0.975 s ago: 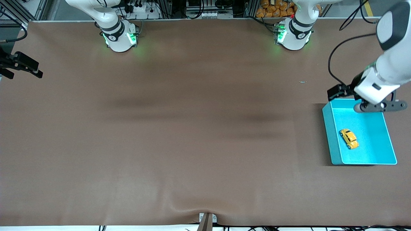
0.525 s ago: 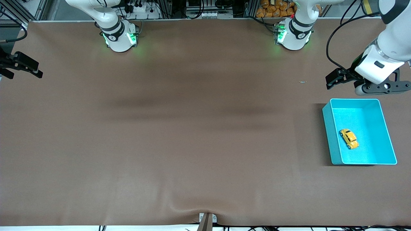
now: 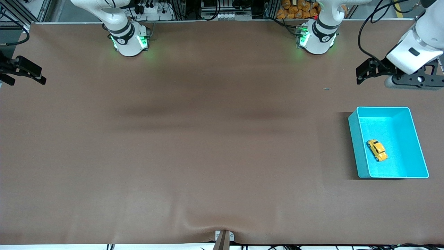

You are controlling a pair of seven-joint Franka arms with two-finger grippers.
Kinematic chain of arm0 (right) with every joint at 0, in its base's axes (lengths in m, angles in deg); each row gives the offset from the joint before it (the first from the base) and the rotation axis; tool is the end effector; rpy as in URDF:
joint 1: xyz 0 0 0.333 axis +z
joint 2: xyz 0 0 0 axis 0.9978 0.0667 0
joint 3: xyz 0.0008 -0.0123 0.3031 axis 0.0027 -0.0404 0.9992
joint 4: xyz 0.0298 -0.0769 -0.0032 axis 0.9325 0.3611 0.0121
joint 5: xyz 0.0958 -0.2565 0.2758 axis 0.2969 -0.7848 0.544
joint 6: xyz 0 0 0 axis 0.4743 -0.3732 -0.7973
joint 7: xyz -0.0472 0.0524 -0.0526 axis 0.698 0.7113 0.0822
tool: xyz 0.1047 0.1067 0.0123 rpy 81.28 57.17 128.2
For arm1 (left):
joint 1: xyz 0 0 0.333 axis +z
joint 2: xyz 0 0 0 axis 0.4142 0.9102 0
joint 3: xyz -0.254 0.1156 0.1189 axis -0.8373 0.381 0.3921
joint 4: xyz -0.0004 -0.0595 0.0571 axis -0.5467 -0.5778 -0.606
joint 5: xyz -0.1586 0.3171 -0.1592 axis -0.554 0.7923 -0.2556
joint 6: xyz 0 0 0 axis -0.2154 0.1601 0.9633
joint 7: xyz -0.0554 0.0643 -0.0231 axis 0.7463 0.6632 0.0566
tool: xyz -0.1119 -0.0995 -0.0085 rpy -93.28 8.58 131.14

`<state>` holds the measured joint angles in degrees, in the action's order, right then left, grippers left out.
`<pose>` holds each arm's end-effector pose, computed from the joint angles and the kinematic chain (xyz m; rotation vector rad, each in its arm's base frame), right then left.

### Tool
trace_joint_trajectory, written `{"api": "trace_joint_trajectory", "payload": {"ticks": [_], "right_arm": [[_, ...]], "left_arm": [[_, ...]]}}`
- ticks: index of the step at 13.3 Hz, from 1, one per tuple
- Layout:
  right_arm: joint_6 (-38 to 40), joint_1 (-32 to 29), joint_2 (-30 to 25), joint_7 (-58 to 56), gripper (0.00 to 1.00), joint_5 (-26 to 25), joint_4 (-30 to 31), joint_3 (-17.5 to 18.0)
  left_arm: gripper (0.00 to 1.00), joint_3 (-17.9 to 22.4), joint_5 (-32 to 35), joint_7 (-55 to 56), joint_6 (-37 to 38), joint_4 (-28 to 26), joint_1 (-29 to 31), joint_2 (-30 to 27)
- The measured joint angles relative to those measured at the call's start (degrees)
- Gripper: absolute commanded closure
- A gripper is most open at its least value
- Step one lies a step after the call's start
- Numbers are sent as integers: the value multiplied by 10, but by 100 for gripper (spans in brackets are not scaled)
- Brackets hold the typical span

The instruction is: Wind and store yellow beetle car

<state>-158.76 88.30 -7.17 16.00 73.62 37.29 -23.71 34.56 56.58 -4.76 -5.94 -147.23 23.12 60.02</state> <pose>0.5170 -0.0378 0.5915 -3.1147 -0.0125 0.0158 0.5063 -0.0724 0.5599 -3.1111 0.1647 0.0447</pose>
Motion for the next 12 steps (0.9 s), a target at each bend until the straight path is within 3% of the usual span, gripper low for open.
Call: {"api": "trace_joint_trajectory", "payload": {"ticks": [12], "right_arm": [[0, 0, 0, 0, 0, 0, 0, 0]], "left_arm": [[0, -2, -5, 15, 6, 14, -1, -4]]}}
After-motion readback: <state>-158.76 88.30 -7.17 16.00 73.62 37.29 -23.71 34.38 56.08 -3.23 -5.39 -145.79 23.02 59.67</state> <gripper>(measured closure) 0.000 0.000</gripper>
